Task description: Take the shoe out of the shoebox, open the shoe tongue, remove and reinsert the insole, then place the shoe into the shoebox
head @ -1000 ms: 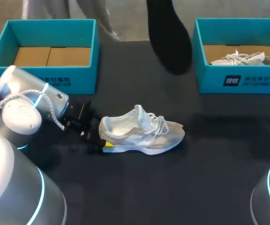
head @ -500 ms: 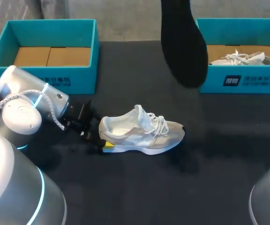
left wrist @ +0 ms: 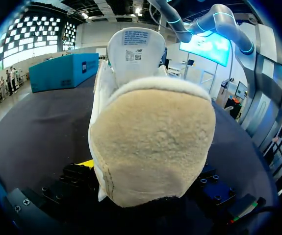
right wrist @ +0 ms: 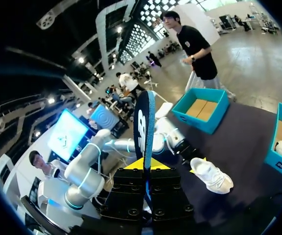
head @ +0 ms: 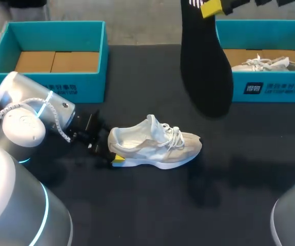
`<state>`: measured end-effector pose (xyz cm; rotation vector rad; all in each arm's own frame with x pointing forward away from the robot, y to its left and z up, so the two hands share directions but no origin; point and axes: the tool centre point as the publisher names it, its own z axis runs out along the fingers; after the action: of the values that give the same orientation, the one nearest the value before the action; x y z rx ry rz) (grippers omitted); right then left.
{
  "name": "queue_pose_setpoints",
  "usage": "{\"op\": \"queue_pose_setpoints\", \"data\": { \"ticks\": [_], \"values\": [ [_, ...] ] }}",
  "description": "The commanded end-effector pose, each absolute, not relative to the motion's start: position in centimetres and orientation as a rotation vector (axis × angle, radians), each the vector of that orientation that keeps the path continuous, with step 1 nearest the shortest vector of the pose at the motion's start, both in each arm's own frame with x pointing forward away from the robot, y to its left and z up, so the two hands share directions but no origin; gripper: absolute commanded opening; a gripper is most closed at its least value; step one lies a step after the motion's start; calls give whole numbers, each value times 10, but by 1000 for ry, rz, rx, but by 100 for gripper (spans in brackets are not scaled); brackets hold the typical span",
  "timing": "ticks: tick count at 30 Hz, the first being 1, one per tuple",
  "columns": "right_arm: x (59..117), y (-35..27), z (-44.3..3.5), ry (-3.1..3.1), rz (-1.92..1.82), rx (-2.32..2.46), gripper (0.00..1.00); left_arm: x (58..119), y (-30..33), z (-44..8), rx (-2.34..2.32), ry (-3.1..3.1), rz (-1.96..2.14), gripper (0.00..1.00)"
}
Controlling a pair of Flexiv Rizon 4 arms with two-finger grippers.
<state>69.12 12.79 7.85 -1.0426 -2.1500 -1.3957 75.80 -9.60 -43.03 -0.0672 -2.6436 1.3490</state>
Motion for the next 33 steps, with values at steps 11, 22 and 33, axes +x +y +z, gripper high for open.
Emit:
{"op": "queue_pose_setpoints", "data": {
  "ticks": [11, 22, 33],
  "values": [
    [657, 142, 70, -2094, -1473, -1070, 0, 760, -97, -436, -67, -2645, 1346, 0],
    [637, 137, 79, -2109, -1470, -1081, 0, 760, -97, -436, -67, -2645, 1346, 0],
    [632, 135, 80, -2114, -1428, -1033, 0, 760, -97, -436, -67, -2645, 1346, 0]
  ]
}}
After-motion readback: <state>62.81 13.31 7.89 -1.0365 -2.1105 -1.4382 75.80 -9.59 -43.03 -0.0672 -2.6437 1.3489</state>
